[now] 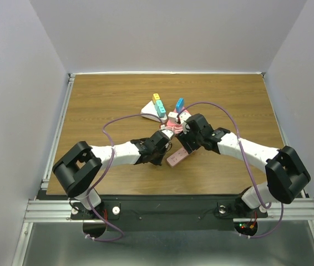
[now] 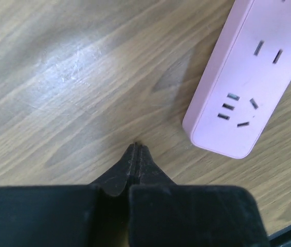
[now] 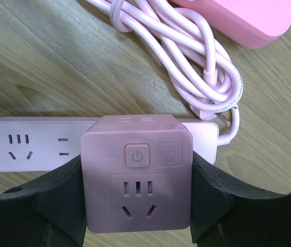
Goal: Insert the plug
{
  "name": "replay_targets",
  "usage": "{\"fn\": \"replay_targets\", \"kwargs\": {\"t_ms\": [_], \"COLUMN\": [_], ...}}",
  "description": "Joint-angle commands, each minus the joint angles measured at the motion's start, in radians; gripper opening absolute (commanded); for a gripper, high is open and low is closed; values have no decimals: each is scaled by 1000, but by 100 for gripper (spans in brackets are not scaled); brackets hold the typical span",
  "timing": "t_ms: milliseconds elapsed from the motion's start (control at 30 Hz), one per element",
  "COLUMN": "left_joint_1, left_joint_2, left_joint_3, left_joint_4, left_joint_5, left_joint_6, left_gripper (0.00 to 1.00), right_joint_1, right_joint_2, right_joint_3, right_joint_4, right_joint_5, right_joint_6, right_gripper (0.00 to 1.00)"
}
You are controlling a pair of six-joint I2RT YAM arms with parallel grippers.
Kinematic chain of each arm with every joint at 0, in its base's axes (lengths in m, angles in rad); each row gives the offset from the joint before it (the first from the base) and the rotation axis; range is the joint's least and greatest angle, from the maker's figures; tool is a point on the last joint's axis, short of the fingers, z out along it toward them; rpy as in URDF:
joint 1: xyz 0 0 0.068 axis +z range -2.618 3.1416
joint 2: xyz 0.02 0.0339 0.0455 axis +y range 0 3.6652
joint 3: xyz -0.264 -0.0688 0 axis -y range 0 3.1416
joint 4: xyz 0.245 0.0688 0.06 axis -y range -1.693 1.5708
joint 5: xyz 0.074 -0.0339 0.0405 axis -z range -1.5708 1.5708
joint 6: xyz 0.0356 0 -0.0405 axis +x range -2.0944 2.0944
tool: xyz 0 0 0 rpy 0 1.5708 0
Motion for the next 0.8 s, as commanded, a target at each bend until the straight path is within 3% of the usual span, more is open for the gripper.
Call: {"fn": "replay_targets", "kwargs": {"t_ms": [0,300,400,433,500,767], "left_joint_1": [-2,-2,-5,-6,-17,-63], "left_joint_2": [-23,-58,-74,-77,-89,-79], "left_joint_3": [69,132,120,112,83,37], "left_joint_4": [26,90,133,140,170,270], "left_joint_5": [-31,36,68,68,110,128], "left_joint_6": [15,58,78,78,85,98], "left_gripper": [0,0,18,33,47,78], "right_joint_1": [14,-61,-63,-63,-69,-75], "right_joint_2": [44,118,103,97,74,47], "right_joint_3": [-30,-11,-13,-13,-16,-11], "right_joint_4": [-74,-72,-72,-71,-72,-72], "right_joint_5": [-95,-164,-156,-154,-156,-171], "right_joint_6": [-13,-12,-9,-7,-3,2], "right_gripper": [0,0,1,0,0,0]}}
